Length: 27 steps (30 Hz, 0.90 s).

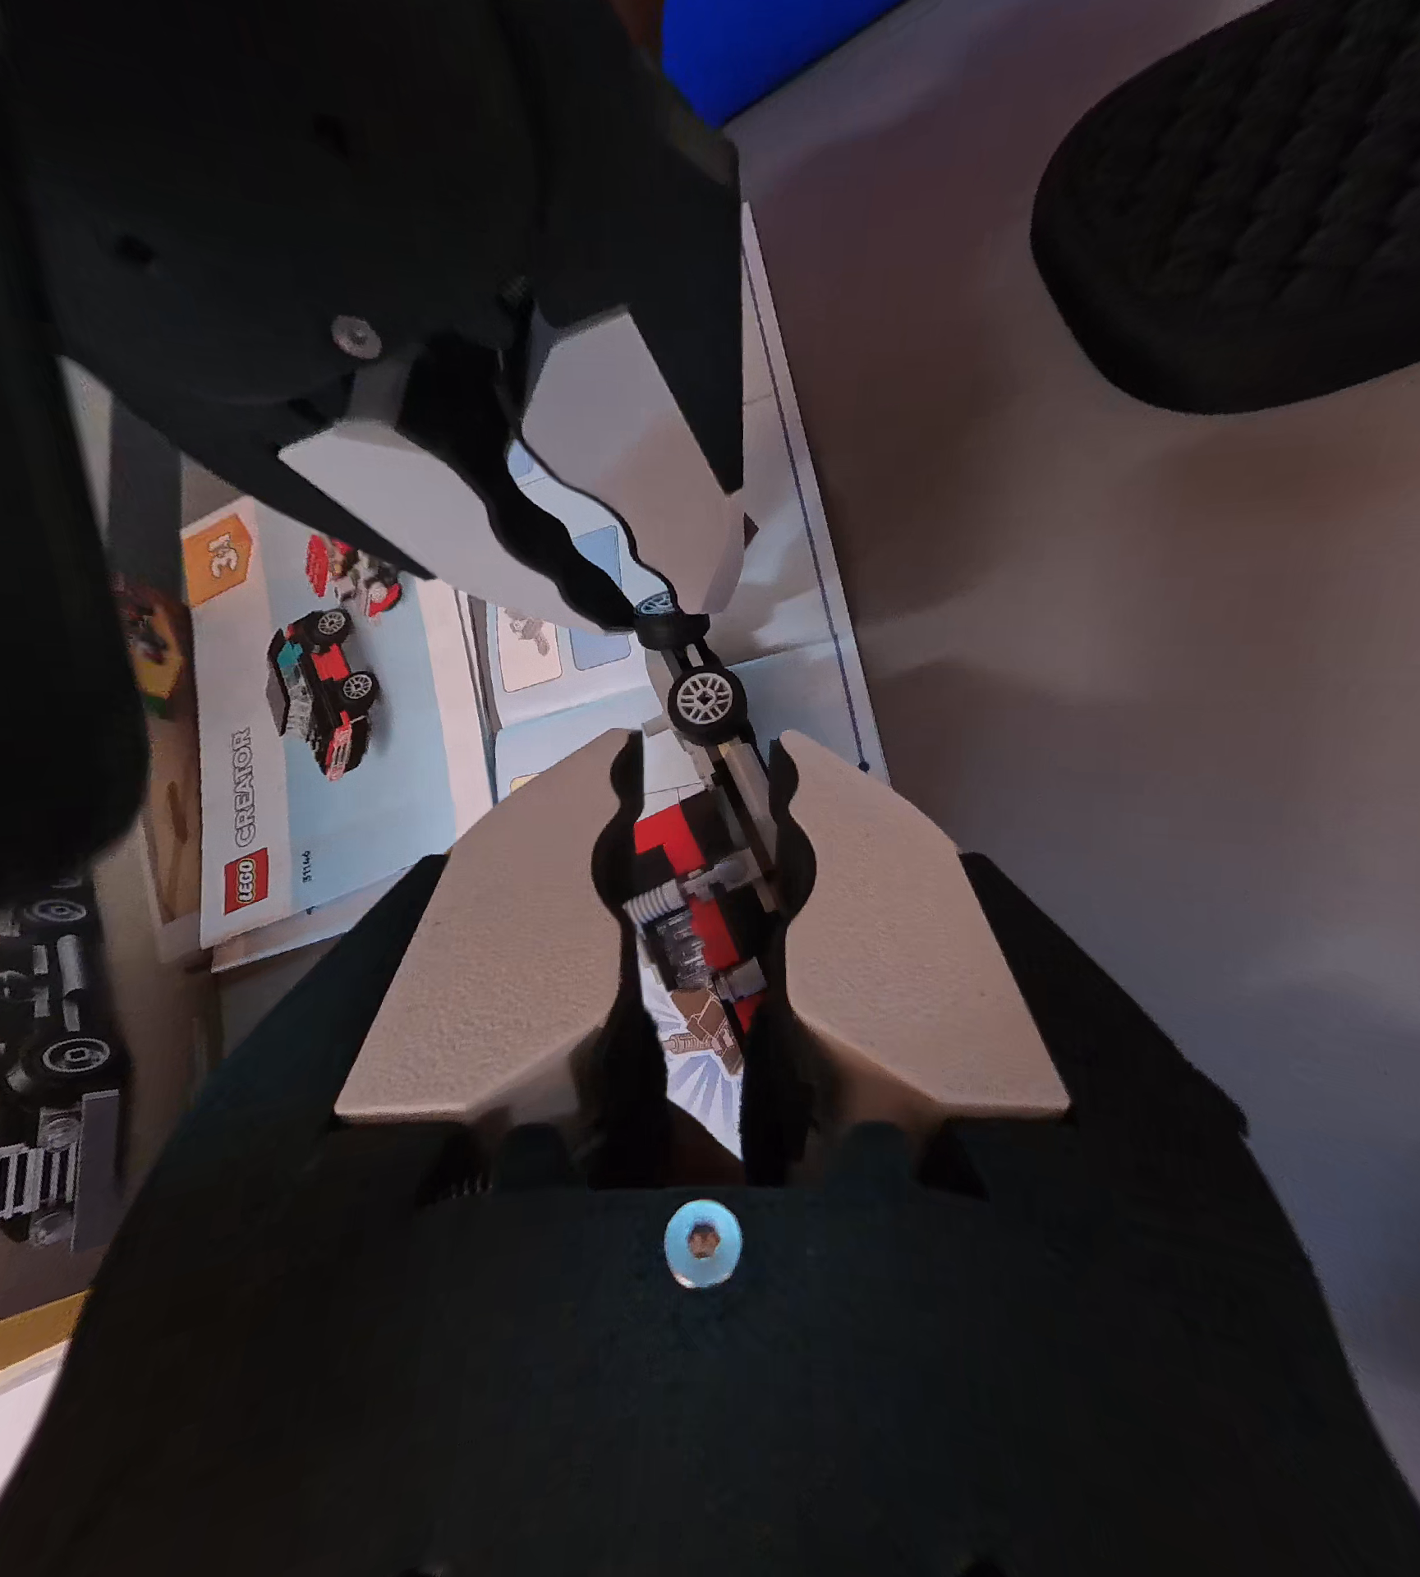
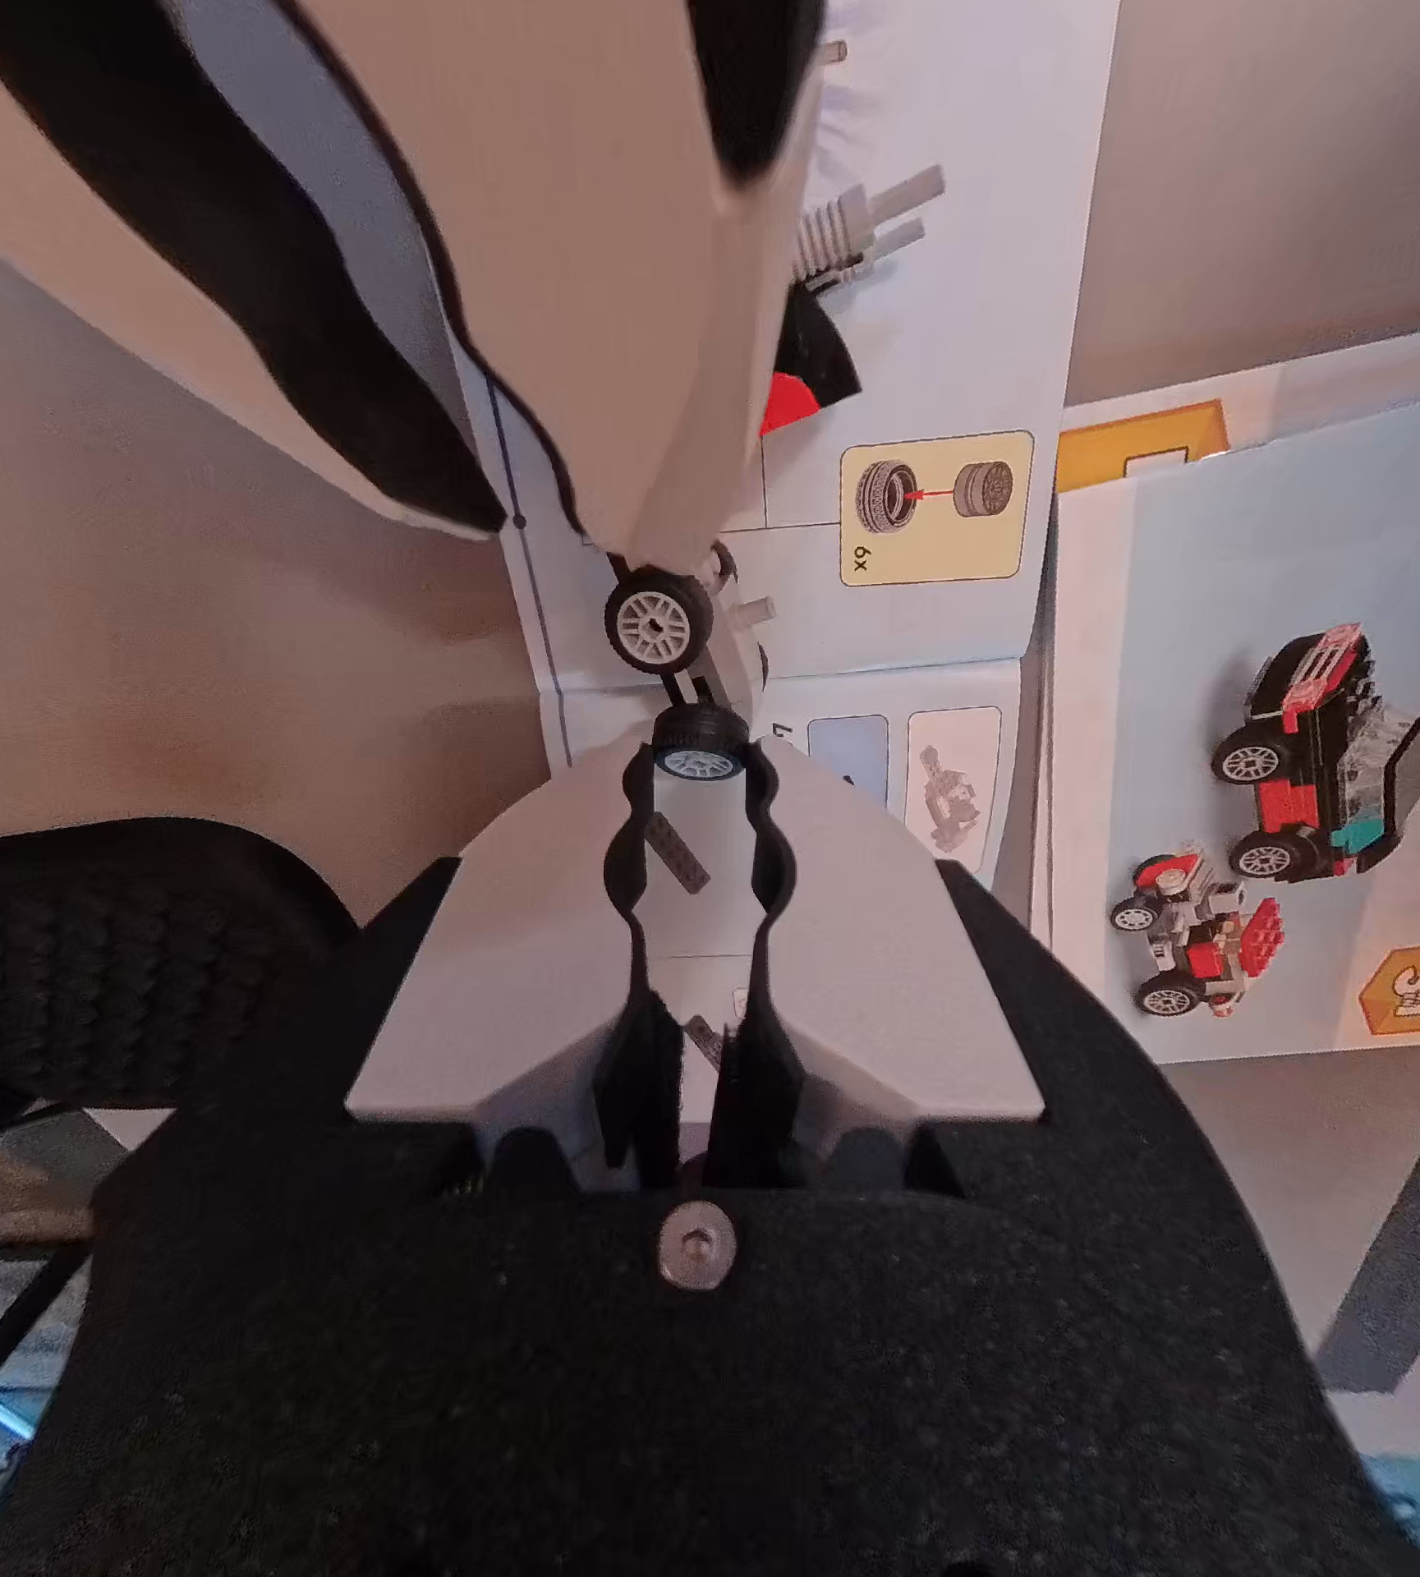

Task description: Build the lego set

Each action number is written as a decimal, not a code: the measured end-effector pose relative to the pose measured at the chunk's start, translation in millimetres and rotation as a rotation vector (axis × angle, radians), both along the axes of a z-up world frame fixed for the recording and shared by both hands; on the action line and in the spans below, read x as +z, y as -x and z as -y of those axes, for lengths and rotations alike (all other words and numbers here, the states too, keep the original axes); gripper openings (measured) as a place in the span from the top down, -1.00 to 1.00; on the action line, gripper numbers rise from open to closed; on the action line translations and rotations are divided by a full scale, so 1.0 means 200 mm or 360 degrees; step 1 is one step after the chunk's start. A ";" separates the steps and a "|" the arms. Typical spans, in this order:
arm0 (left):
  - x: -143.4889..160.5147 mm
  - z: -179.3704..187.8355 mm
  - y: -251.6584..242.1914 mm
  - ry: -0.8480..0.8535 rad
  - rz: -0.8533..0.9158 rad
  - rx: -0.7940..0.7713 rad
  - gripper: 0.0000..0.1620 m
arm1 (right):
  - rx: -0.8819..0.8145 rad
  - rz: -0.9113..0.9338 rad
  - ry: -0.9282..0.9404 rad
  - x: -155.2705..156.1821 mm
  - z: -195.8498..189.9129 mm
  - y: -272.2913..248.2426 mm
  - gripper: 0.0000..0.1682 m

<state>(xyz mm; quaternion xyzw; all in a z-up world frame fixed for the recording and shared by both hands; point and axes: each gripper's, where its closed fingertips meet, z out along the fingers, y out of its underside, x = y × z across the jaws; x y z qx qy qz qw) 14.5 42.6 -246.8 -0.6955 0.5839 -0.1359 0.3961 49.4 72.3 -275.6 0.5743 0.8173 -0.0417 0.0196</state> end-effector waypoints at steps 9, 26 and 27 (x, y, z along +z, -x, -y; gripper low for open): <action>0.06 -0.01 -0.07 -0.0093 0.0122 -0.0043 0.81 | 0.0032 0.0050 -0.0060 0.00 0.01 0.02 0.75; 0.05 -0.18 -0.12 -0.0453 0.0190 0.0158 0.98 | 0.0048 -0.0114 -0.0116 0.00 0.01 0.02 0.75; 0.05 -0.18 -0.13 -0.0444 0.0197 0.0153 0.99 | 0.0052 -0.0117 -0.0120 0.00 0.01 0.01 0.75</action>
